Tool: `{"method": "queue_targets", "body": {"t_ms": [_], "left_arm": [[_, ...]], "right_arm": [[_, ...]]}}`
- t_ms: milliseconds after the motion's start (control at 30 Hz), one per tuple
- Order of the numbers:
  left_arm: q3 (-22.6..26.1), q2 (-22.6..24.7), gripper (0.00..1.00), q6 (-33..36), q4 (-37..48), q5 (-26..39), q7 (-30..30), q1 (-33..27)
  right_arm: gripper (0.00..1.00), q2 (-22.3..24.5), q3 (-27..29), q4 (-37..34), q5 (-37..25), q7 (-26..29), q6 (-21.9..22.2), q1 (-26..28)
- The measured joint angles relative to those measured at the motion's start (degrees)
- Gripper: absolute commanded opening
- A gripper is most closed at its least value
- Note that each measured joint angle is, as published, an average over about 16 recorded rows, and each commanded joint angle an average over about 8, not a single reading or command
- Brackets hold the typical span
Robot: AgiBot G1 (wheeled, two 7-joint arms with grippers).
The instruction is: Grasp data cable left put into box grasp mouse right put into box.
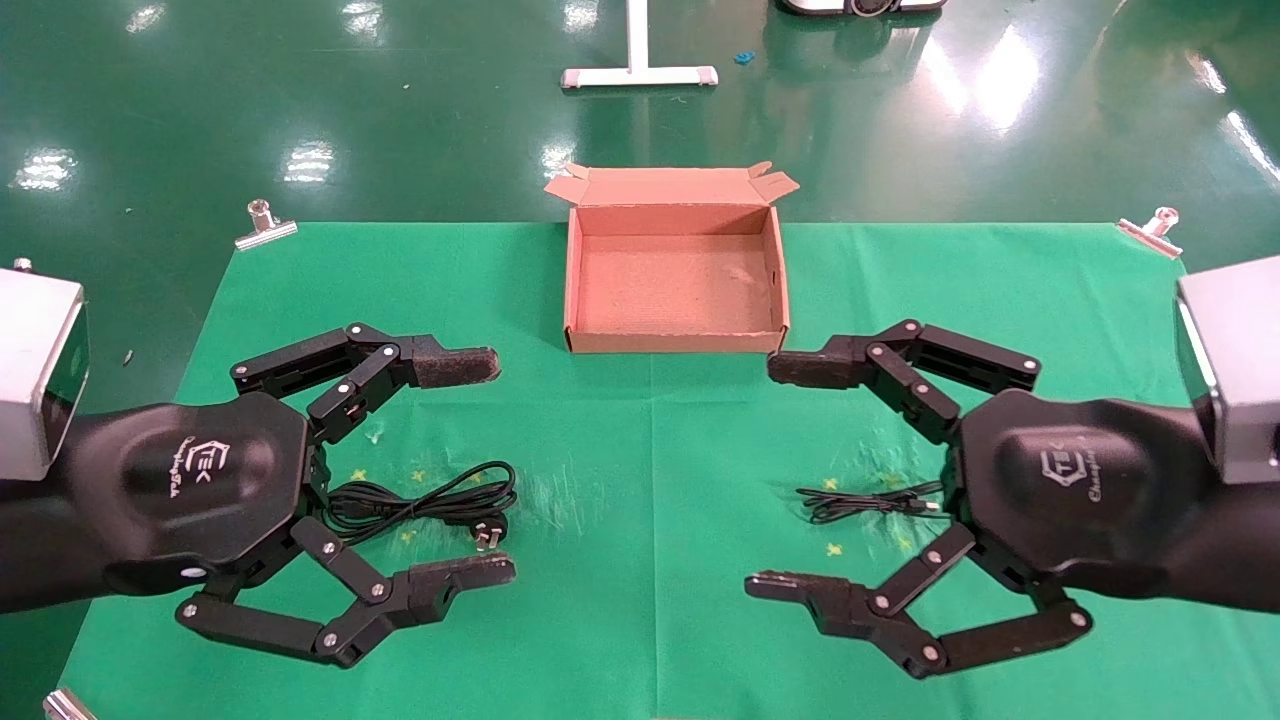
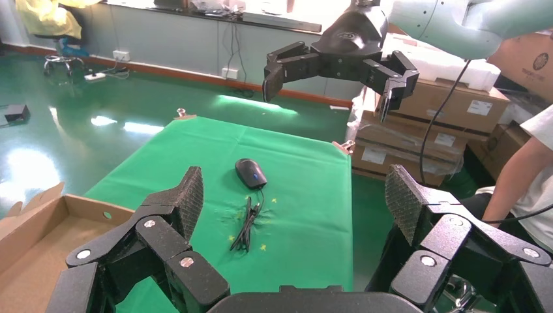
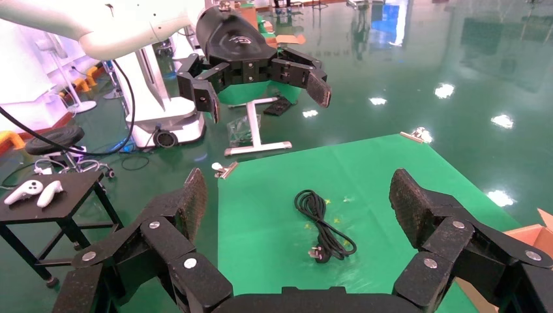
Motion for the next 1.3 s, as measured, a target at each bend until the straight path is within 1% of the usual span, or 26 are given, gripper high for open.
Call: {"method": "queue_targets", "body": {"t_ms": [1300], "left_arm": [[0.0, 0.0, 1.0, 0.0, 0.0, 0.0, 0.0, 0.0]], "right_arm": [[1.0, 0.0, 0.0, 0.0, 0.0, 0.0, 0.0, 0.0]]}}
